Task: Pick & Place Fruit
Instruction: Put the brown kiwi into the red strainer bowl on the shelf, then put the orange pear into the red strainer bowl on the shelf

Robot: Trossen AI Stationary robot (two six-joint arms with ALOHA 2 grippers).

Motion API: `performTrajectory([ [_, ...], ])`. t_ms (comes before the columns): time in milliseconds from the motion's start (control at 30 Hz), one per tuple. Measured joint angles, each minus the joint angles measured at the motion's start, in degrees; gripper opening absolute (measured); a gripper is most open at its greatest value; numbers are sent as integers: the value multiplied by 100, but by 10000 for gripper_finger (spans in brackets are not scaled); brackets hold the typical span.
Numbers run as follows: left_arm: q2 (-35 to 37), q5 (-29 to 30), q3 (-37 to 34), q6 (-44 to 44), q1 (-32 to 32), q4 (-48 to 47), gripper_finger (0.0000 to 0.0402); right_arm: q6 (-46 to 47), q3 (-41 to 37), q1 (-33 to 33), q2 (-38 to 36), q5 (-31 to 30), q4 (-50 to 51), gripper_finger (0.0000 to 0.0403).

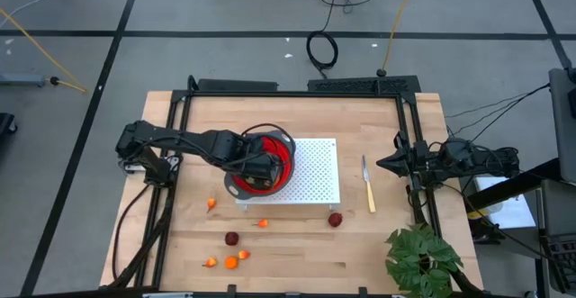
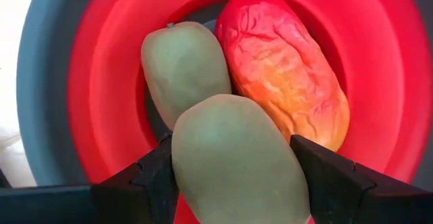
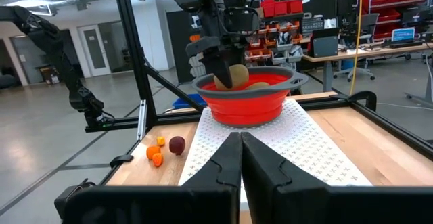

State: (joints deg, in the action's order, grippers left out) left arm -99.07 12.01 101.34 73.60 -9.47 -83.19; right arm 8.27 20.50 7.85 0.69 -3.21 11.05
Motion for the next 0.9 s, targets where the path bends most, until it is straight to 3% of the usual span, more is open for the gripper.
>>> performTrajectory([
  [333, 3, -24, 2, -177, 12, 13, 331, 0, 0, 1, 0, 1, -1, 0],
  [467, 80, -654, 71, -568, 164, 10, 357, 0, -1, -1, 0, 1, -4, 0],
  [900, 738, -394, 469, -1349, 158, -182, 381, 2, -1, 1, 0, 3, -4, 0],
])
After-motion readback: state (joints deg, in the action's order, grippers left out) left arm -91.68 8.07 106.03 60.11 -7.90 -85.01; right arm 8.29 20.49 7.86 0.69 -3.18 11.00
